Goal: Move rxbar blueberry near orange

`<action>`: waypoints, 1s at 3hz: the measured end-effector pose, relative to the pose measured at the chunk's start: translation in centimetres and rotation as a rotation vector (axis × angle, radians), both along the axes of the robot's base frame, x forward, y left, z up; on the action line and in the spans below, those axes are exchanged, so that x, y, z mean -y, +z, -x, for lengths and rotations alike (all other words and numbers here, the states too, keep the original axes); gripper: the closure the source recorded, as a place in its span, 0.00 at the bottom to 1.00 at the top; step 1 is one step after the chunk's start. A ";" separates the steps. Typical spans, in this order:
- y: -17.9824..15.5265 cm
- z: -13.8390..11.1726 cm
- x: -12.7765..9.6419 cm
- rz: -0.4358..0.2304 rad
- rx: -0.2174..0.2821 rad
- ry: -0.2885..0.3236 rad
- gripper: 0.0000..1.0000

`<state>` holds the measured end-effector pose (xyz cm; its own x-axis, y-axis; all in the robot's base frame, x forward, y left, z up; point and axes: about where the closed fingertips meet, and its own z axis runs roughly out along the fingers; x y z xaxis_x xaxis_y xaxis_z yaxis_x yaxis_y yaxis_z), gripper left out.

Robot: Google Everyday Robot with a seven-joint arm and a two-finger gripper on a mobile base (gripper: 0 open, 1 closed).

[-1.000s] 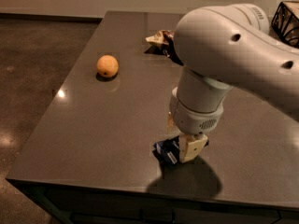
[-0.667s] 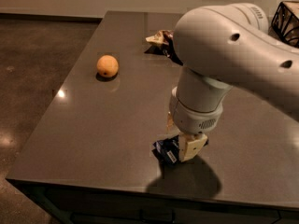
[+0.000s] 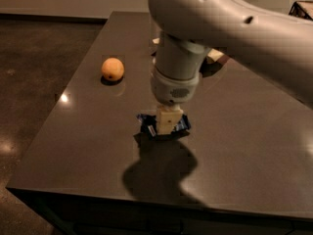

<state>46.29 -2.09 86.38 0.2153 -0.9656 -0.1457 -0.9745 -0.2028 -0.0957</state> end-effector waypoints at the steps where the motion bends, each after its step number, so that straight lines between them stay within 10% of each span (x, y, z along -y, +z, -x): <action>1: 0.6 -4.4 -2.7 -0.022 0.015 -0.116 1.00; 3: 0.4 -12.2 -5.6 -0.004 0.089 -0.259 1.00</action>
Offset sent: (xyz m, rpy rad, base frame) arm 0.1374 0.0586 0.0042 0.0076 -0.0984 -0.3306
